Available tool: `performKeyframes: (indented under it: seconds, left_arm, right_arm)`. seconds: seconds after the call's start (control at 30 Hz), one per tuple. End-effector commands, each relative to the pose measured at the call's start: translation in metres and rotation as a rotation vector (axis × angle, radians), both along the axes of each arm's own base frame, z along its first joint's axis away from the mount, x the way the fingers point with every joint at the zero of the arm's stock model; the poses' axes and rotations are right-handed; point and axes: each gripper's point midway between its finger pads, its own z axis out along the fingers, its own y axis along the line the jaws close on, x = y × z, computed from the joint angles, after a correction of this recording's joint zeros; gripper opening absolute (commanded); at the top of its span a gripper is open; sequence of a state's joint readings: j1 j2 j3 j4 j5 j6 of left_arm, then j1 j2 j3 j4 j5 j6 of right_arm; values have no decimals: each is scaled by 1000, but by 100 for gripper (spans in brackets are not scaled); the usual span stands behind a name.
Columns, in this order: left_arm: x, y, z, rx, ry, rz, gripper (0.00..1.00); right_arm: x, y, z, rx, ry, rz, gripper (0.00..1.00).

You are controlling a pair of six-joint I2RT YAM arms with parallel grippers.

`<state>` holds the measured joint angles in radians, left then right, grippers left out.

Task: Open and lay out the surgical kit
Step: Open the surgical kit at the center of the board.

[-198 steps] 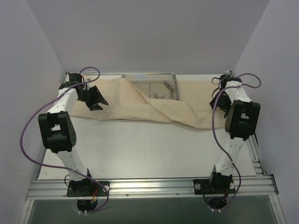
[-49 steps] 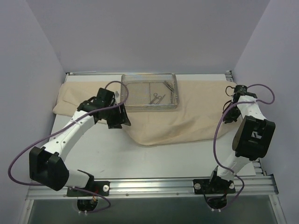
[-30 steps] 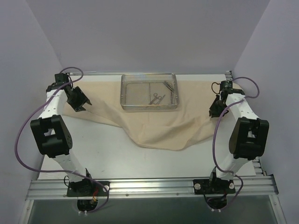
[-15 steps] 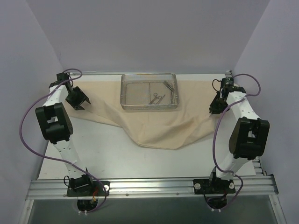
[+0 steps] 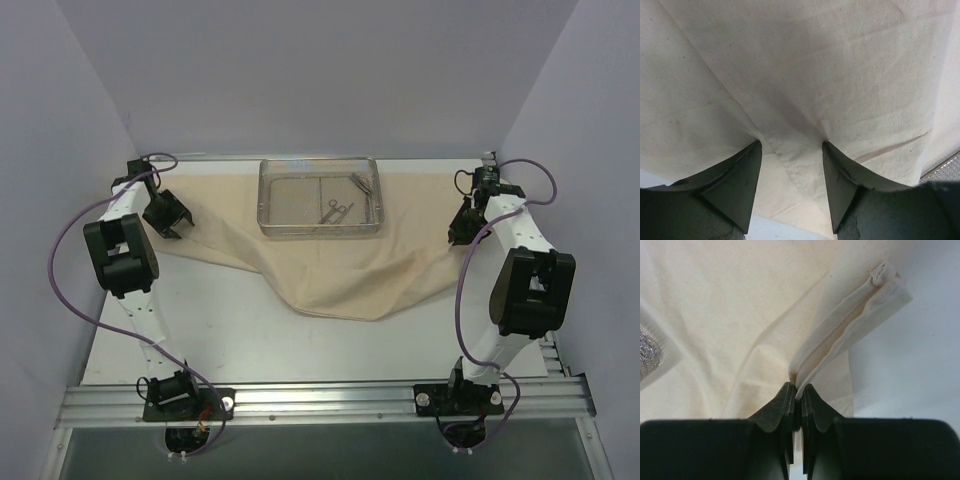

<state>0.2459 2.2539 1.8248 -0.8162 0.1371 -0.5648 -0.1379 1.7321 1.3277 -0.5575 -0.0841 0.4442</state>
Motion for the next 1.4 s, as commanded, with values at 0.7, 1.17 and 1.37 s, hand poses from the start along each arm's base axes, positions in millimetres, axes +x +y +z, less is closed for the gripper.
performKeyframes:
  seconds: [0.7,1.17,1.37]
  left_arm:
    - [33,16,-12,0,-43,9,22]
    - [43,8,1,-30,-82,22,33]
    - [41,-1,1,-14,-77,-9,53]
  right_arm:
    - [0,-3,13,-10,0,5,3]
    - [4,3,13,-1,-5,13,3]
    - [5,4,14,4,-12,9,3]
